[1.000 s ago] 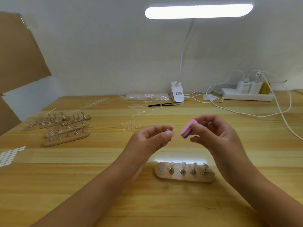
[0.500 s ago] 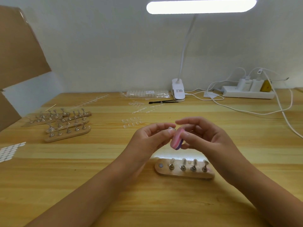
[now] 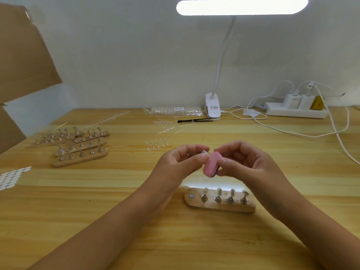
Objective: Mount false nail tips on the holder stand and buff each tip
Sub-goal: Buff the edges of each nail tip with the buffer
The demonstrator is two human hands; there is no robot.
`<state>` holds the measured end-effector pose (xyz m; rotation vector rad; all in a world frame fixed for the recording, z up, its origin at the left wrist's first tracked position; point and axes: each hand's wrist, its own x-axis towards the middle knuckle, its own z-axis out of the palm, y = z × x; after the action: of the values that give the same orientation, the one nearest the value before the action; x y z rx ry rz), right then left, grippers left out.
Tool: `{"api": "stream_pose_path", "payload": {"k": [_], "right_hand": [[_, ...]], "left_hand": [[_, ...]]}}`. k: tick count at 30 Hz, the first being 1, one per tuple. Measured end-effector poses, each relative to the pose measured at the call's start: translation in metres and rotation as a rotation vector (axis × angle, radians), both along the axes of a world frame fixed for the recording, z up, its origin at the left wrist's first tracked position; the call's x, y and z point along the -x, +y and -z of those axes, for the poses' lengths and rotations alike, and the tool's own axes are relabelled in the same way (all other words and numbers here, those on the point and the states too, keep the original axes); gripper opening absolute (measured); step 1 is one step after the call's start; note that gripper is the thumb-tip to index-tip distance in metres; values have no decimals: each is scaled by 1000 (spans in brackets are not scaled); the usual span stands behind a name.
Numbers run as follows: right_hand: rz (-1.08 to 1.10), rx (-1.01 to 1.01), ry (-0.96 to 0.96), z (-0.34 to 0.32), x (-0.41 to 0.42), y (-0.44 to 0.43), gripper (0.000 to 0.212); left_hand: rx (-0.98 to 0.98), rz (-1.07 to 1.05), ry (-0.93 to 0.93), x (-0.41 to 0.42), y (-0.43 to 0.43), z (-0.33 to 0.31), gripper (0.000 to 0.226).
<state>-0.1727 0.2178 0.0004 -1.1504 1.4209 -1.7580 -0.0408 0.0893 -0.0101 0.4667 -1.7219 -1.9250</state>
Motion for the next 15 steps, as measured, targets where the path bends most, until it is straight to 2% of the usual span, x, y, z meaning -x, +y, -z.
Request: {"api": "stream_pose_path", "payload": {"k": [6, 15], "right_hand": [[17, 5, 10, -1, -1, -1, 27], [-18, -31, 14, -1, -1, -1, 27]], "left_hand": [[24, -18, -15, -1, 0, 1, 29], [40, 3, 3, 0, 0, 1, 20]]}}
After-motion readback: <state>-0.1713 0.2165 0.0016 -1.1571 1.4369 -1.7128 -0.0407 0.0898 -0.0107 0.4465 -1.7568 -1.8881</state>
